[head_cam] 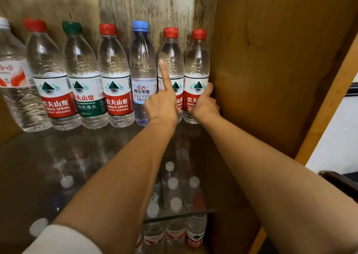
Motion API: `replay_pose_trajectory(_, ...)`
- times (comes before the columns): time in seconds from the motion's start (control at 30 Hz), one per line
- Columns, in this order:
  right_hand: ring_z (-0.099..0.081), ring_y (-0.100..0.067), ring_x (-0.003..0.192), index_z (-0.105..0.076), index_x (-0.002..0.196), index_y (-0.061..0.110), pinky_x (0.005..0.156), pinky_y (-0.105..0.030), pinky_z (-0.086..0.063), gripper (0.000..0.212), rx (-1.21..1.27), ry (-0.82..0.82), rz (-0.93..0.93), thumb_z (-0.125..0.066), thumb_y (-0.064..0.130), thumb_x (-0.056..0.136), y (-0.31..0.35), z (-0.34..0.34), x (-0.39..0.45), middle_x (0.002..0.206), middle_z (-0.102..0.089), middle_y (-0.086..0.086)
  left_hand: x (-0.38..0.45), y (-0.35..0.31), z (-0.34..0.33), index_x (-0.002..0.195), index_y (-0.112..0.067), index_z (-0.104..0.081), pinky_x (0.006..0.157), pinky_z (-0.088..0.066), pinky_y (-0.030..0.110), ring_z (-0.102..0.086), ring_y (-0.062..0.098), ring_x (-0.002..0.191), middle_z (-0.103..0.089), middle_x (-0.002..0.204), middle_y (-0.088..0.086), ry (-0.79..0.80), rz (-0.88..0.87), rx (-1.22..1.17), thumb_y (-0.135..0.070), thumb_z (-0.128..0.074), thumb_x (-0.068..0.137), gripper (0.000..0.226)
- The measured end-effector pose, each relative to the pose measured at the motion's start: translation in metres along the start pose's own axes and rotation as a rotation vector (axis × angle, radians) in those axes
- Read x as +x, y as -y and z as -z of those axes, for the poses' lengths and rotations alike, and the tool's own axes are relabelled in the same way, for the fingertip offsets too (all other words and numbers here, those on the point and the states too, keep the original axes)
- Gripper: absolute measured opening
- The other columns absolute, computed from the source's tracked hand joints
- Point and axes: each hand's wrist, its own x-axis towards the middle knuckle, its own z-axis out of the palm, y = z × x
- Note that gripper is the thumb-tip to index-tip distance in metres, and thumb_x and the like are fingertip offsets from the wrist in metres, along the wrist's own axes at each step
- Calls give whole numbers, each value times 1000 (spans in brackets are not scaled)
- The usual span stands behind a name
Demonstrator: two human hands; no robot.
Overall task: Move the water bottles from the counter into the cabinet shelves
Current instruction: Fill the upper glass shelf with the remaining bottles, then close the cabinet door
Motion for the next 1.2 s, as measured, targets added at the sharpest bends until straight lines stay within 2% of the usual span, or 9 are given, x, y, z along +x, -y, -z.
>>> replay_pose_trajectory(0.27,-49,-33,119,9,146,23,96,-43,-41,95,75,56,-4,-63,15,84,-4,0,-1,134,-44,-15,-6,3,-6,138,-13,33,61,-40,37,-65,30,86,-63,104,19,42,32,-40,-30,-71,80,120)
replay_pose_trajectory(0.37,-40,-30,128,12,145,19,103,-41,-35,101,154,166,-28,-66,12,82,-2,4,-5,141,-36,-13,-11,7,-7,139,-14,32,76,-48,43,-61,35,101,-53,121,23,80,9,-86,-24,-66,85,113)
replay_pose_trajectory(0.53,-44,-28,127,-20,144,14,108,-42,-36,83,239,177,59,-71,13,78,-1,14,-42,138,-45,-12,-21,16,13,142,-19,28,99,-41,49,-50,36,119,-40,139,21,295,-58,-247,-28,-64,86,108)
replay_pose_trajectory(0.63,-52,-22,117,-38,135,11,100,-31,-41,58,248,124,188,-64,9,83,-4,32,-88,125,-56,-7,-43,22,41,146,-18,-22,98,-44,44,-55,30,115,-56,126,13,366,-101,-378,-25,-63,86,73)
replay_pose_trajectory(0.73,-60,-15,87,-55,115,15,75,-25,-49,33,307,84,308,-56,1,86,-15,58,-142,86,-60,6,-89,29,77,127,-19,-53,80,-53,33,-67,17,84,-68,94,0,316,-93,-628,-16,-61,86,42)
replay_pose_trajectory(0.8,-60,-14,73,-59,104,19,64,-24,-50,25,348,93,368,-55,1,86,-27,74,-182,76,-59,5,-132,33,101,114,-23,-62,59,-52,23,-64,5,58,-67,75,-6,241,-80,-765,-15,-60,88,28)
replay_pose_trajectory(0.87,-59,-14,68,-62,98,20,61,-24,-49,18,378,99,429,-57,7,87,-42,85,-222,74,-60,-1,-180,38,122,98,-29,-65,49,-45,17,-55,2,45,-64,60,-7,156,-82,-854,-15,-59,88,19)
replay_pose_trajectory(1.1,-55,-12,66,-63,85,28,66,-28,-48,18,486,329,489,-61,10,85,-87,79,-351,66,-55,3,-360,51,181,87,-35,-66,53,-39,12,-54,1,49,-59,53,-16,-70,75,-792,-18,-58,89,19)
replay_pose_trajectory(1.2,-52,-8,62,-61,81,32,59,-19,-43,22,545,460,503,-62,10,85,-85,68,-405,66,-53,3,-423,60,210,92,-32,-69,54,-41,23,-52,5,53,-58,57,-10,-209,221,-777,-23,-56,88,15)
